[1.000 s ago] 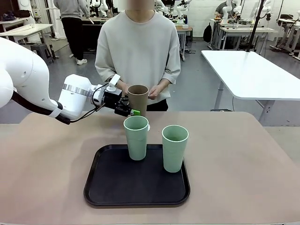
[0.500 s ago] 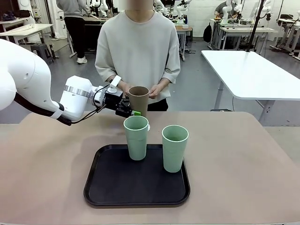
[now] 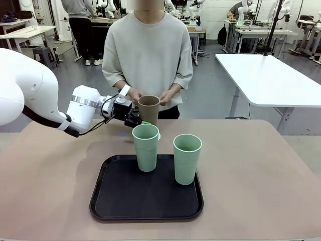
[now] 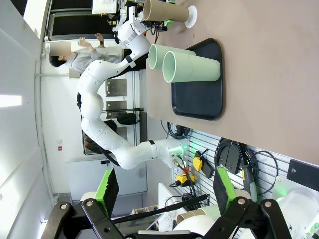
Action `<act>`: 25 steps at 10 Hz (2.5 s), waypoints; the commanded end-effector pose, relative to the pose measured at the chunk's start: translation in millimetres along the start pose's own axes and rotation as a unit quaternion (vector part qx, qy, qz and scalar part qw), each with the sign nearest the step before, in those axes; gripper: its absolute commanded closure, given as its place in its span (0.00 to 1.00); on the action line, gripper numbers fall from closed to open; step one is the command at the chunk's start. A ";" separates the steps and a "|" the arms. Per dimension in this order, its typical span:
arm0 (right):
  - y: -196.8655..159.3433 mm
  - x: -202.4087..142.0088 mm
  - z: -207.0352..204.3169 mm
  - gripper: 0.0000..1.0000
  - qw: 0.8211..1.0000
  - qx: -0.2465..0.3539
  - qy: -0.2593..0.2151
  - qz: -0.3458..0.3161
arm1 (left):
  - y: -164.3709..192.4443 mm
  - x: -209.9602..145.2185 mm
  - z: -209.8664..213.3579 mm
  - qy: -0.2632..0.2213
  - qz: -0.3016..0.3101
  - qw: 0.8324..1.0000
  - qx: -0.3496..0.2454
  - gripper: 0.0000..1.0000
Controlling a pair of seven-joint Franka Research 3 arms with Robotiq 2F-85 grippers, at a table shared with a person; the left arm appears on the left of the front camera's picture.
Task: Place coasters on the table and set cups on them.
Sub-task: Pick up one Reusable plastic cup and place it on a coaster set by the human.
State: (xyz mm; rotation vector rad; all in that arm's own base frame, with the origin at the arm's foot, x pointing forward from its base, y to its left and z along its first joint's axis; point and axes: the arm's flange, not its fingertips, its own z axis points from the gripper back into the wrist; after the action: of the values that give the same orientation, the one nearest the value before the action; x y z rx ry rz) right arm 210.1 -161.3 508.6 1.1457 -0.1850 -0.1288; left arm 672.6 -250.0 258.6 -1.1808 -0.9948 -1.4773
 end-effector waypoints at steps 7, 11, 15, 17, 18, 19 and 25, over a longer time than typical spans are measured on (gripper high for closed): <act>1.1 1.7 -0.2 0.00 1.000 0.012 -0.002 0.001 | 11.9 -3.1 -4.3 0.000 0.016 1.000 -0.024 0.16; 1.1 1.7 -0.2 0.00 1.000 0.012 -0.002 0.001 | 13.7 -10.6 -6.4 -0.002 0.022 0.999 -0.023 0.16; 1.1 1.7 -0.2 0.00 1.000 0.012 -0.002 0.001 | 14.4 -14.6 -6.7 -0.001 0.021 0.999 -0.025 0.16; 1.1 1.7 -0.2 0.00 1.000 0.012 -0.002 0.001 | 13.5 -15.9 -7.3 0.000 0.024 0.999 -0.034 0.00; 1.1 1.7 -0.2 0.00 1.000 0.012 -0.002 0.001 | 13.3 -16.2 -7.3 0.001 0.025 0.999 -0.037 0.00; 1.1 1.7 -0.2 0.00 1.000 0.012 -0.002 0.001 | 12.7 -16.5 -7.3 0.002 0.027 0.999 -0.038 0.00; 1.1 1.7 -0.2 0.00 1.000 0.012 -0.002 0.001 | 12.1 -16.8 -4.3 0.009 0.029 0.999 -0.034 0.00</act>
State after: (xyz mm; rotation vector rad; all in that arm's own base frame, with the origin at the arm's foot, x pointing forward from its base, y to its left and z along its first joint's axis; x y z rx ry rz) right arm 210.1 -161.3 508.6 1.1457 -0.1851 -0.1288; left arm 678.1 -253.6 239.2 -1.2237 -0.9179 -1.4808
